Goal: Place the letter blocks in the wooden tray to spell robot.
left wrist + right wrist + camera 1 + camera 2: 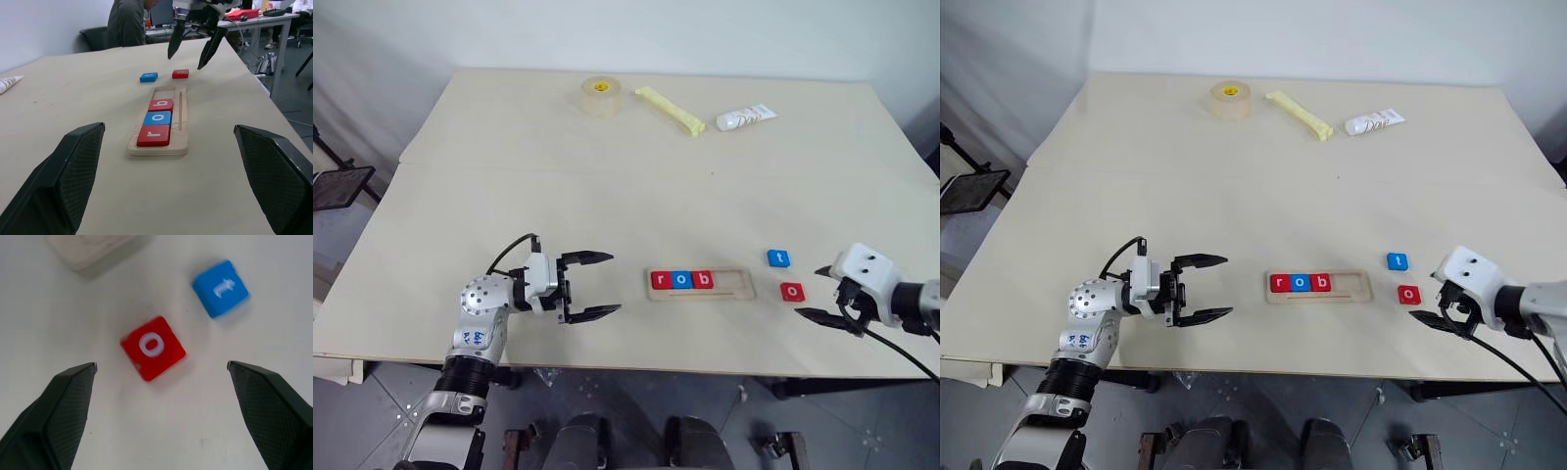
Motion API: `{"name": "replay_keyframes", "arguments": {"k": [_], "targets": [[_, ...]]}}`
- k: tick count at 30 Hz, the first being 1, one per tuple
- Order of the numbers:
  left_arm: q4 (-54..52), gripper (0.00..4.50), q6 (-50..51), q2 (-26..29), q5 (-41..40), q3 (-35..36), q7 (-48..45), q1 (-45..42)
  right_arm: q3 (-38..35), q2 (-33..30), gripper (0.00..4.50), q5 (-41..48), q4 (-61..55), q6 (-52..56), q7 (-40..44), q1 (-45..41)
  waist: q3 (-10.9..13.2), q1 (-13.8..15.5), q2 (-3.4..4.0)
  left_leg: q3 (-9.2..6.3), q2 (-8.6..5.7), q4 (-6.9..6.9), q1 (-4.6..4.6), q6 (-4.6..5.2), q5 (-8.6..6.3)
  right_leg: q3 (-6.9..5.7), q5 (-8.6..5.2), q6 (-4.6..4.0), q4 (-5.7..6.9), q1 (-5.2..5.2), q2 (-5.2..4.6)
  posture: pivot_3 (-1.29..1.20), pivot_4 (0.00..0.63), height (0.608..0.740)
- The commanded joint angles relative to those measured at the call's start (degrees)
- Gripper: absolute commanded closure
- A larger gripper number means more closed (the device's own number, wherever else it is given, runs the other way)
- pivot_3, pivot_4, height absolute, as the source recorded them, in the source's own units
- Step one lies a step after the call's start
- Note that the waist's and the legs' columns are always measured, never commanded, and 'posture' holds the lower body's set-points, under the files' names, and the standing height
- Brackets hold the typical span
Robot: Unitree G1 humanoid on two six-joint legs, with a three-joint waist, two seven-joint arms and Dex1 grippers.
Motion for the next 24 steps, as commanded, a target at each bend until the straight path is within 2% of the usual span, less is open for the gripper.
{"name": "replay_keyframes", "arguments": {"k": [1, 7, 8, 11, 17, 24], "targets": [[-3.45, 0.0, 0.29, 0.66, -0.19, 0.37, 1.18, 1.7, 4.92, -0.2, 0.03, -3.83, 9.26, -8.57, 6.89, -6.56, 0.0, 0.05, 0.0, -0.02, 0.0, 0.0, 0.0, 0.0, 0.0, -0.02, 0.0, 0.0, 0.0, 0.0, 0.0, 0.0, 0.15, 0.74], [-7.64, 0.0, 1.52, 1.69, -0.28, 0.9, 3.31, 4.91, 10.82, 1.53, 0.03, -7.28, 19.17, -15.17, 13.97, -14.31, 0.0, 0.13, 0.0, -0.11, -0.01, 0.02, -0.05, 0.0, 0.0, -0.08, 0.0, 0.0, 0.0, 0.01, -0.01, 0.0, 0.15, 0.74], [-8.41, 0.0, 1.73, 1.96, -0.27, 1.1, 3.79, 5.67, 11.73, 1.59, 0.2, -8.47, 20.8, -16.6, 14.56, -15.25, 0.0, 0.09, 0.0, -0.11, 0.0, 0.02, -0.05, 0.0, 0.0, -0.08, 0.0, 0.0, 0.0, 0.01, -0.01, 0.0, 0.15, 0.74], [-10.04, 0.0, 2.2, 2.49, -0.4, 1.25, 4.65, 7.12, 11.98, 2.65, 0.93, -8.4, 22.57, -17.03, 15.45, -17.05, 0.0, 0.12, 0.0, -0.14, 0.0, 0.02, -0.03, 0.0, 0.0, -0.08, 0.0, 0.0, 0.0, 0.04, -0.01, 0.0, 0.15, 0.74], [-10.86, 0.0, 2.37, 2.58, -0.39, 0.86, 5.65, 7.76, 11.07, 3.26, 3.0, -8.49, 20.89, -15.91, 15.39, -17.11, 0.0, 0.06, -0.01, -0.22, 0.03, 0.21, 0.02, 0.0, 0.0, -0.11, 0.01, 0.01, -0.18, 0.32, 0.0, 0.0, 0.15, 0.74], [-8.68, 0.0, 1.75, 1.92, -0.26, 0.17, 5.09, 6.2, 7.87, 0.87, 3.05, -5.52, 8.94, -4.42, 15.43, -16.79, 0.02, 0.08, 0.02, -0.23, 0.08, 0.21, 0.05, -0.01, 0.0, -0.16, 0.01, 0.01, -0.36, 0.43, 0.04, 0.0, 0.15, 0.74]]}}
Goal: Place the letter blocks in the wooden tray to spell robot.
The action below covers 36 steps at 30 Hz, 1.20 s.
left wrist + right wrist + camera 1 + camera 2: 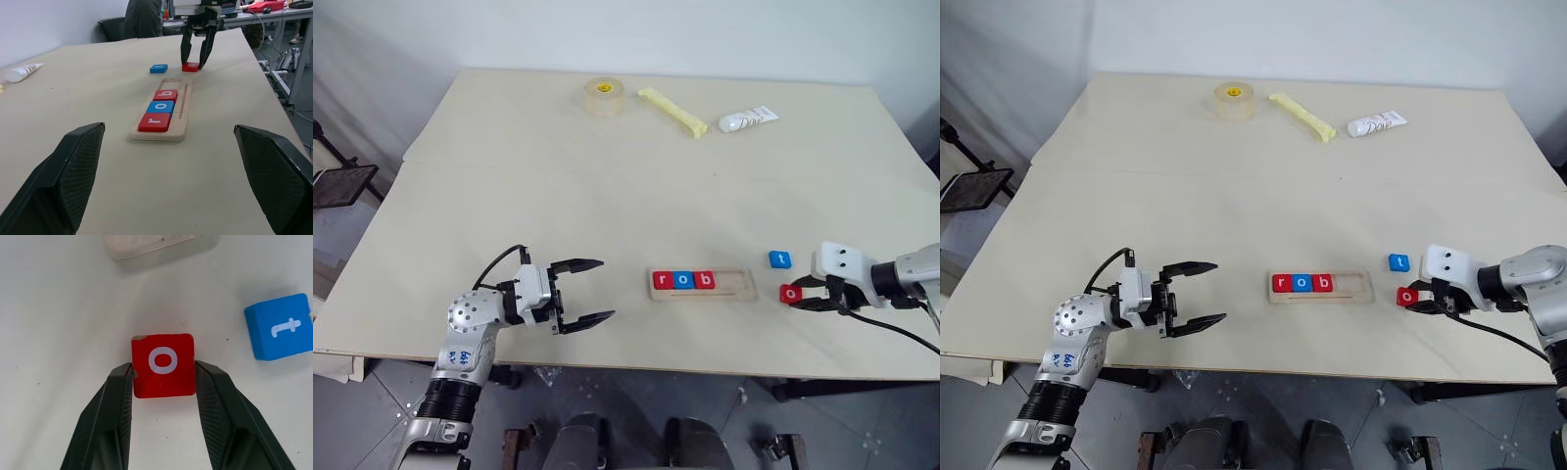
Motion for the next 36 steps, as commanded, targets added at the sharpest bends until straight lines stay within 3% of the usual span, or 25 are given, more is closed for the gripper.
{"name": "replay_keyframes", "arguments": {"k": [1, 9, 18, 36], "targets": [[0.48, 0.0, -1.02, -0.49, -0.26, -0.36, -0.65, -1.1, -2.87, -2.59, 3.05, 2.75, -8.8, 7.68, 0.96, -1.0, 0.01, 0.02, 0.02, 0.0, 0.0, 0.0, 0.0, 0.0, 0.0, 0.0, 0.0, 0.0, 0.0, 0.0, 0.0, 0.0, 0.15, 0.74], [4.14, 0.0, -2.73, -2.24, 0.32, -1.03, -1.47, -3.66, 3.57, -0.11, 3.05, 1.14, -17.91, 21.4, 0.84, -8.12, 0.01, 0.07, 0.02, -0.07, -0.01, 0.0, -0.02, 0.0, 0.0, 0.0, 0.0, 0.0, 0.0, -0.01, -0.01, 0.0, 0.15, 0.74], [2.53, 0.0, -3.88, -1.57, -0.08, 0.25, -0.78, -0.41, 12.86, 6.53, 3.05, -3.61, -14.66, 20.53, 2.03, -15.76, 0.01, -0.38, 0.02, -0.08, -0.05, -0.02, -0.08, -0.01, -0.01, -0.02, 0.0, 0.01, 0.05, -0.11, -0.01, 0.0, 0.15, 0.74], [-1.1, 0.0, -3.63, -1.18, 0.24, 0.3, 2.17, 2.77, 15.98, 11.16, 3.05, -6.74, -11.34, 17.71, 2.86, -18.25, 0.01, -0.55, 0.02, -0.11, -0.08, -0.04, -0.12, -0.01, -0.01, -0.02, 0.01, 0.02, 0.1, -0.16, -0.02, 0.0, 0.15, 0.74]]}}
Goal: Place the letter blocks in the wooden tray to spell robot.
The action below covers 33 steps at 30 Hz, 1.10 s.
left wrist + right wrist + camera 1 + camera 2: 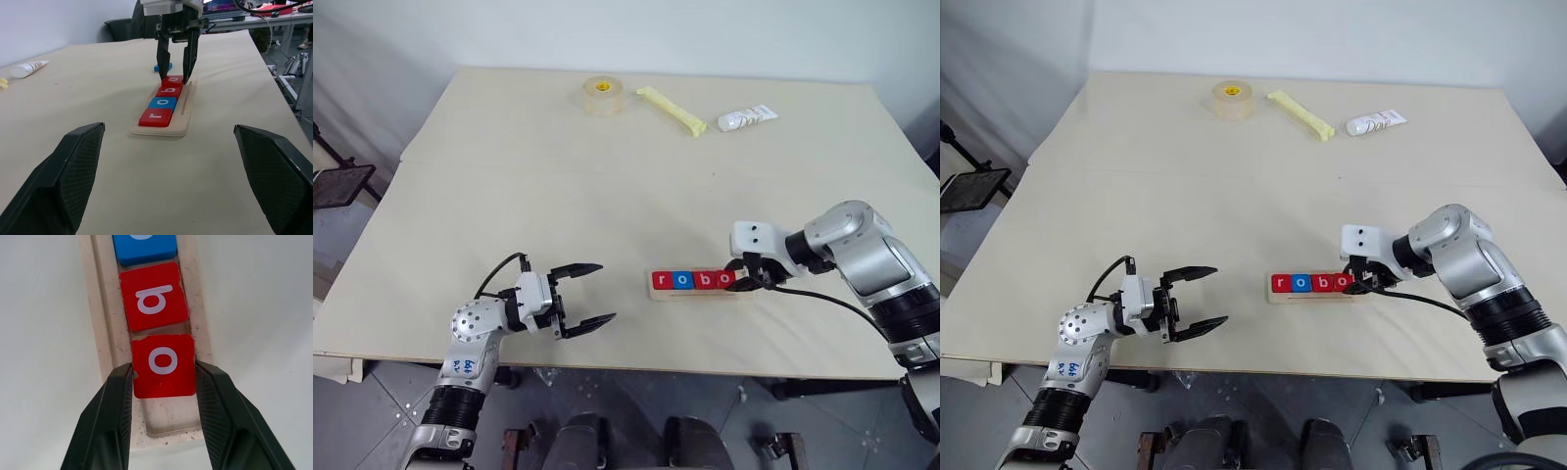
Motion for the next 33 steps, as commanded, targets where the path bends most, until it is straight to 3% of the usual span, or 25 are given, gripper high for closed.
{"name": "replay_keyframes", "arguments": {"k": [1, 9, 18, 24, 33], "targets": [[-2.37, 0.0, -0.58, 0.27, -0.22, 0.21, 0.48, 0.46, -0.22, 0.88, 3.05, -0.34, -1.36, -0.28, 0.28, -0.63, 0.0, -0.09, 0.0, 0.0, 0.0, 0.0, 0.0, 0.0, 0.0, 0.0, 0.0, 0.0, 0.0, 0.0, 0.0, 0.0, 0.15, 0.74], [-1.43, 0.0, -0.64, 0.07, -0.12, -0.13, 0.54, -0.6, -0.54, 1.73, 3.05, -0.71, -0.64, -1.07, -0.32, -0.73, 0.0, -0.76, 0.0, -0.02, 0.01, 0.0, 0.01, 0.0, 0.0, -0.01, 0.0, 0.0, 0.05, 0.0, 0.0, 0.0, 0.15, 0.74], [0.21, 0.0, -0.9, -0.17, -0.05, -0.35, 0.23, -2.14, -2.38, 1.24, 0.03, 0.76, -3.03, 0.13, -0.62, -0.87, 0.0, -0.75, 0.0, 0.0, 0.0, 0.0, 0.0, 0.0, 0.0, 0.03, 0.0, 0.0, 0.21, -0.11, -0.01, 0.0, 0.15, 0.74], [1.29, 0.0, -0.99, -0.3, -0.07, -0.48, -0.22, -3.16, -7.12, -0.96, 0.03, 4.28, -8.31, 3.75, -0.91, 0.64, 0.0, -0.64, 0.0, -0.01, -0.01, 0.0, -0.02, 0.0, 0.0, 0.04, 0.0, 0.0, 0.25, -0.14, -0.02, 0.0, 0.15, 0.74], [4.41, 0.0, -1.23, -0.6, -0.17, -0.79, -2.35, -5.69, -31.06, -4.05, 0.03, 13.95, -19.45, 9.54, -10.66, 21.96, 0.01, 0.8, -0.02, -0.13, -0.09, -0.04, -0.06, 0.0, -0.01, 0.06, 0.0, 0.0, 0.31, -0.15, -0.04, 0.0, 0.15, 0.74]]}}
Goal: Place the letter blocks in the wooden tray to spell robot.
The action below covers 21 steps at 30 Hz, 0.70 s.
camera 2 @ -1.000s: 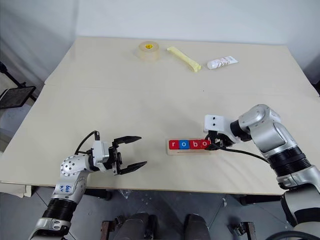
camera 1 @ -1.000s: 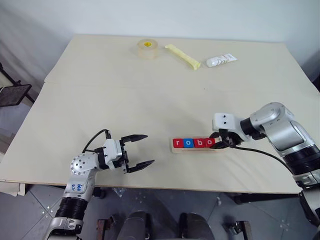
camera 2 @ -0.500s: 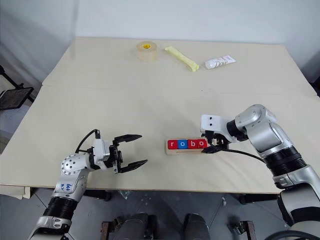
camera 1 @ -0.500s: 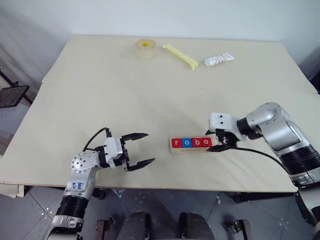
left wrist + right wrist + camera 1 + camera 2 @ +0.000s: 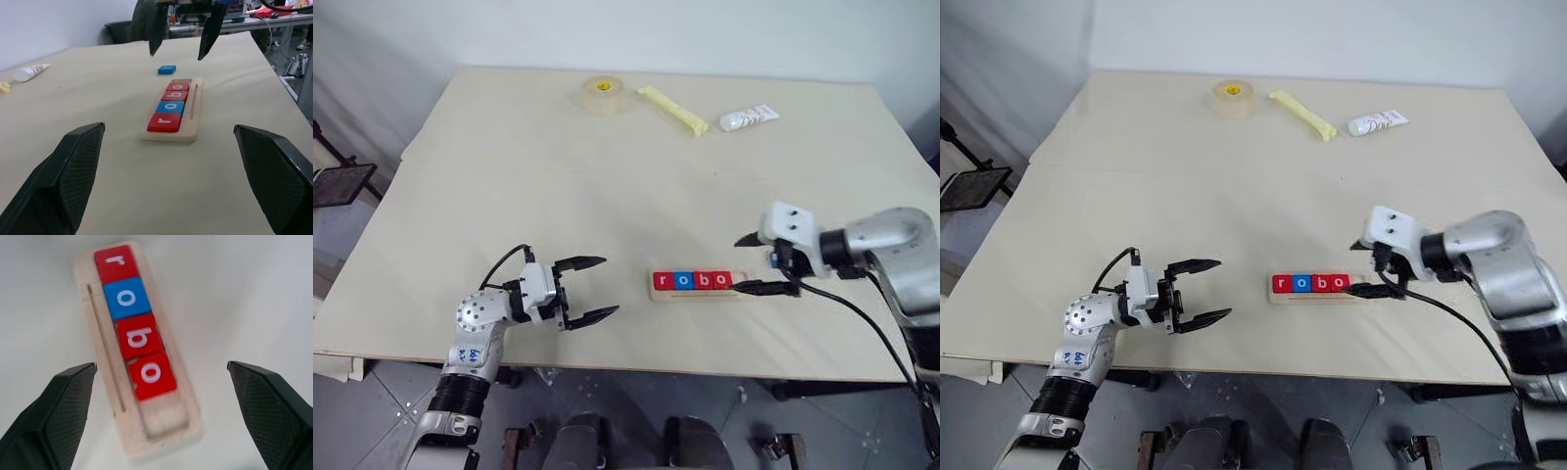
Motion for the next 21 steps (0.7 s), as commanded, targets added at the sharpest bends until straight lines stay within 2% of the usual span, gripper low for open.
{"name": "replay_keyframes", "arguments": {"k": [1, 4, 8, 11, 17, 21], "targets": [[0.62, 0.0, -0.93, -0.07, -0.29, 0.02, -1.0, -1.1, -8.56, -1.4, 0.03, 2.63, -3.34, -0.06, -3.78, 4.72, 0.0, -0.05, 0.0, 0.04, -0.01, 0.01, 0.01, 0.0, 0.0, 0.03, 0.0, 0.0, 0.0, 0.01, 0.0, 0.0, 0.15, 0.74], [1.97, 0.0, -0.87, -0.33, -0.29, -0.29, -1.94, -2.4, -18.07, 0.85, 0.03, 6.0, -4.24, 0.08, -7.04, 12.51, 0.0, -0.03, 0.0, 0.1, 0.02, 0.0, 0.02, 0.0, 0.0, 0.03, 0.0, 0.0, -0.02, 0.0, 0.01, 0.0, 0.15, 0.74], [4.94, 0.0, -0.91, -0.78, -0.18, -0.75, -3.62, -5.58, -32.98, 5.1, 0.03, 7.82, -4.32, -3.3, -9.85, 27.95, -0.01, 0.97, -0.04, -0.02, -0.03, -0.02, 0.03, 0.0, 0.0, 0.0, 0.0, 0.01, -0.01, 0.07, 0.01, 0.0, 0.15, 0.74], [6.34, 0.0, -1.21, -0.69, -0.27, -0.6, -4.65, -6.68, -38.35, 6.81, 0.03, 9.61, -6.23, -3.98, -10.31, 34.64, -0.02, 1.11, -0.01, 0.16, -0.09, -0.09, 0.06, 0.04, 0.01, 0.07, 0.01, 0.02, -0.1, 0.05, -0.04, 0.0, 0.15, 0.74], [8.1, 0.0, -1.64, -0.98, -0.2, -0.41, -5.78, -8.12, -40.29, 9.34, 0.03, 12.75, -9.05, -3.05, -14.13, 39.58, -0.02, -0.22, -0.02, 0.28, 0.08, -0.15, 0.27, 0.0, 0.05, 0.11, 0.01, 0.02, -0.41, 0.3, 0.09, 0.0, 0.15, 0.74], [7.72, 0.0, -1.8, -1.29, -0.18, -0.47, -6.0, -7.83, -34.03, 11.48, 0.03, 13.05, -9.72, 0.47, -22.17, 32.71, -0.02, -0.55, -0.01, 0.29, 0.1, -0.16, 0.32, -0.02, 0.06, 0.14, 0.01, 0.02, -0.43, 0.33, 0.08, 0.0, 0.15, 0.74]]}}
